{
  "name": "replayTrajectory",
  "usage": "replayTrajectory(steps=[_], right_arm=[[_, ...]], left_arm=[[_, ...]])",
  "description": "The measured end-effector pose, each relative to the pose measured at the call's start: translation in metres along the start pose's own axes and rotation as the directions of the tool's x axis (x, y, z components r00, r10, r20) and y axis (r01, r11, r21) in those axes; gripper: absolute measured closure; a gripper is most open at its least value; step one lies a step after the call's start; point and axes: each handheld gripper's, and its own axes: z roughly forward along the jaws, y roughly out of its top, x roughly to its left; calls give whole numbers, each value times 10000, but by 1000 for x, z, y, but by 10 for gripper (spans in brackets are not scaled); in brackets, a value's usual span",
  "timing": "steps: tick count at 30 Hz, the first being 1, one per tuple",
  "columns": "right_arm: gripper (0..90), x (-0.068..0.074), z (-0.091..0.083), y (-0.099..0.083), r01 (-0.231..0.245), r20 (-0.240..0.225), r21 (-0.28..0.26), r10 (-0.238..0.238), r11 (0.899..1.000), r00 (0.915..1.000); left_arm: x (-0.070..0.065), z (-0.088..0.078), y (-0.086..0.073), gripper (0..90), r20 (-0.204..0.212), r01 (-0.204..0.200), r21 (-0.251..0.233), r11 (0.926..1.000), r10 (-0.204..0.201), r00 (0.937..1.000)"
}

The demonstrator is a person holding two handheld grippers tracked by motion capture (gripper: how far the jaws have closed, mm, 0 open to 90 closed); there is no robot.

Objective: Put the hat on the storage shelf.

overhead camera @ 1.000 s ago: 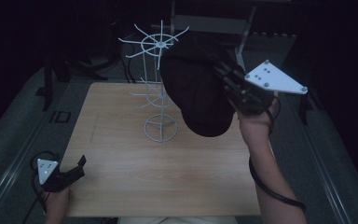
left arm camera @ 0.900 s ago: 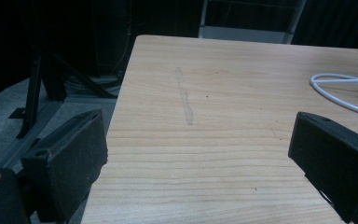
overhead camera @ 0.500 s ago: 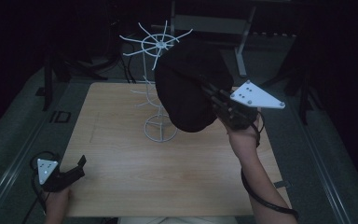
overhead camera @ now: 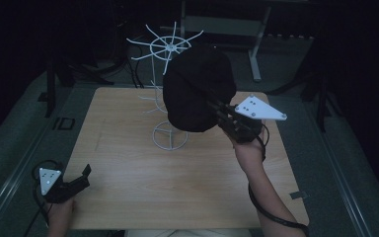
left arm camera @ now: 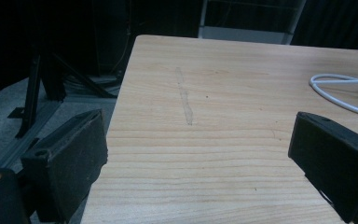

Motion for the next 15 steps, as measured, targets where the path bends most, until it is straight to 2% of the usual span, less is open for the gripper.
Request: replayTrajectory(steps=[4, 9, 15], right_arm=[[801, 0, 2, -5, -113, -13, -6, 113, 9999, 9999], [631, -1, -2, -6, -210, 90, 23, 209, 9998, 9997], [497, -6, -15, -15, -353, 134, 104, 352, 9993, 9993]], left_arm=[[0, 0, 0, 49, -3, -10, 6, 10000, 10, 10000], [0, 0, 0, 49, 4, -5, -7, 10000, 5, 10000], [0, 0, 0, 50, -6, -12, 7, 10000, 12, 10000]])
